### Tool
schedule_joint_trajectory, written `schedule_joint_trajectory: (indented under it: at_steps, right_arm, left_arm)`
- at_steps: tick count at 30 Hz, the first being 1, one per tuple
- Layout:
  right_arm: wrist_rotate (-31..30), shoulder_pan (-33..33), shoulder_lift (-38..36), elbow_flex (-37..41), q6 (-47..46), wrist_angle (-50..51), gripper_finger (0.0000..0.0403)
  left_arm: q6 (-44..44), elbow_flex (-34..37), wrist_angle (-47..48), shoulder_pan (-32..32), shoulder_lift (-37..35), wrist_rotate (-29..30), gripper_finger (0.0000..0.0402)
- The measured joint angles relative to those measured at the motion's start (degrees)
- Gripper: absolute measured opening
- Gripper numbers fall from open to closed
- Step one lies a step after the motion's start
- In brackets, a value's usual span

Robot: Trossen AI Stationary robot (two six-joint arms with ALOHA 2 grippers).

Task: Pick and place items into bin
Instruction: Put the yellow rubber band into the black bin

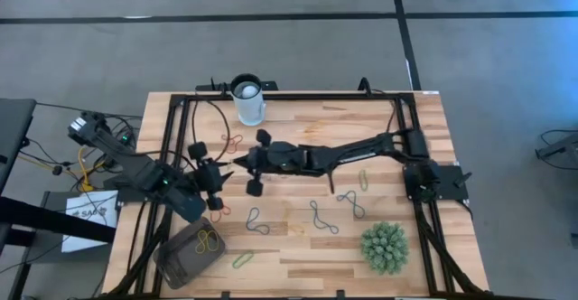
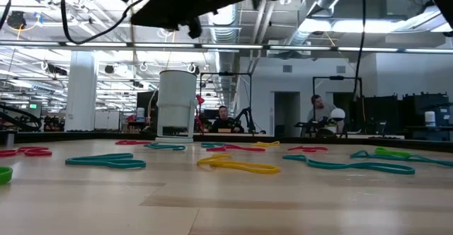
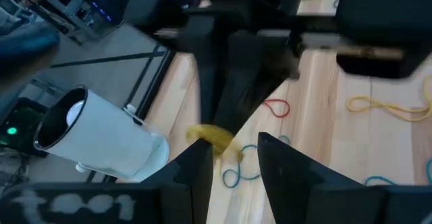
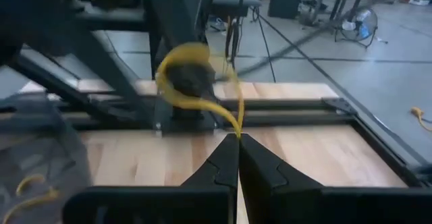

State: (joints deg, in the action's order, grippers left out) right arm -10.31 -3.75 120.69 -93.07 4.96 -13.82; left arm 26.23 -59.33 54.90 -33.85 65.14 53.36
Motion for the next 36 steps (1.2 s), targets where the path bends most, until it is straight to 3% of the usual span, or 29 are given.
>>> schedule_joint_trajectory:
  at_steps: [5, 11, 16, 18, 23, 28, 32, 36]
  right_arm:
    - [-0.1, -0.3, 3.3, -5.1, 1.7, 3.3, 0.0]
    - [-0.1, -0.4, 3.1, -5.8, 3.1, 3.5, 0.0]
    - [-0.4, -0.3, 2.7, -5.8, 3.0, 3.1, 0.0005]
    - [-0.4, -0.3, 2.7, -5.8, 3.1, 3.3, 0.0013]
    - [-0.8, -0.4, 2.7, -5.8, 5.6, 5.9, 0.0048]
    - [-5.0, -1.3, -0.6, -5.8, 6.2, 12.7, 0.0077]
    - [-5.6, -2.6, -4.7, -5.8, 5.6, 23.2, 0.0091]
    - [-6.5, -3.8, -8.0, -5.7, 1.9, 34.0, 0.0093]
  left_arm:
    - [2.6, 0.0, 1.1, 0.1, 1.5, 0.9, 0.0107]
    - [6.8, 0.0, 4.3, 0.1, 1.5, 3.5, 0.0101]
    - [7.2, 0.0, 5.9, 0.1, 1.5, 3.9, 0.0033]
    - [5.7, 0.0, 6.1, 0.0, 1.6, 3.9, 0.0009]
    - [3.8, 0.0, 6.3, 0.1, 1.5, 4.0, 0.0002]
    - [10.2, -2.5, 14.7, 0.1, 1.5, 3.9, 0.0]
    - [15.3, -6.0, 22.8, -0.4, 1.5, -4.2, 0.0]
    - [16.1, -7.6, 22.7, -2.4, 1.5, -24.2, 0.0]
